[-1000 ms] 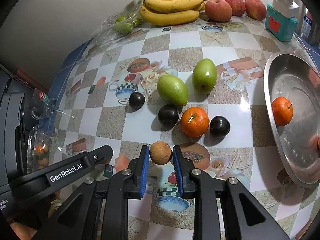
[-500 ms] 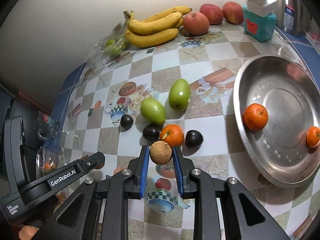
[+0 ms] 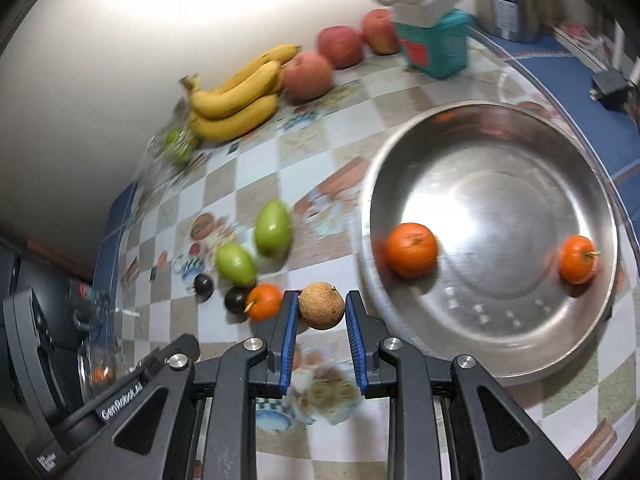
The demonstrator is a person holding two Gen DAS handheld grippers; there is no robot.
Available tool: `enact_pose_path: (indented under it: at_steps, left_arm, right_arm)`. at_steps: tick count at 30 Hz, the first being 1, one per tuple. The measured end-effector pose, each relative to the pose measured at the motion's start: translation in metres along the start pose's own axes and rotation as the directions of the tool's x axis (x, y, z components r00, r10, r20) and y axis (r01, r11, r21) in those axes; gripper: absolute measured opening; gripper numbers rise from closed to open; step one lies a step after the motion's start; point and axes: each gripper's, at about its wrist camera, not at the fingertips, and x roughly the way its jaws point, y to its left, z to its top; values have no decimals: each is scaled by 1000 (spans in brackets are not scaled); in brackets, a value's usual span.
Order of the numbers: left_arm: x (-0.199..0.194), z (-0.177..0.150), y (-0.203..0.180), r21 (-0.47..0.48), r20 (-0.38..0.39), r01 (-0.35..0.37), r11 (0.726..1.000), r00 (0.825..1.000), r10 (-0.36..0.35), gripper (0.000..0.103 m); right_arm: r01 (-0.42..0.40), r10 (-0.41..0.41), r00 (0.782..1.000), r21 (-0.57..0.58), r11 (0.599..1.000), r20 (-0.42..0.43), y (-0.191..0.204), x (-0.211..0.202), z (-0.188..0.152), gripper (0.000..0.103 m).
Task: Organize fruits
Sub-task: 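Carry the kiwi in the left tool over the steel basin while the right tool carries its kiwi there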
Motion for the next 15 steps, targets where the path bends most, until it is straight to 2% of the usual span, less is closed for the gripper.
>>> enact_pose_path:
  at_steps: [4,9,15]
  left_arm:
    - [2,-5,-21,58,2,13,998,1000,-13,28]
    - [2,-12,-50,132,9,35,991,999,-37,28]
    - [4,-19,-84,218,16,79,973,996,-84,28]
  right_arm:
    - [4,-4,1000,56,998,13,-22,-6,5,25]
    - [43,-50,998,131,990,44,-53,-18,12,25]
    - [77,-93,994,220,972,65,-89,-29,16,25]
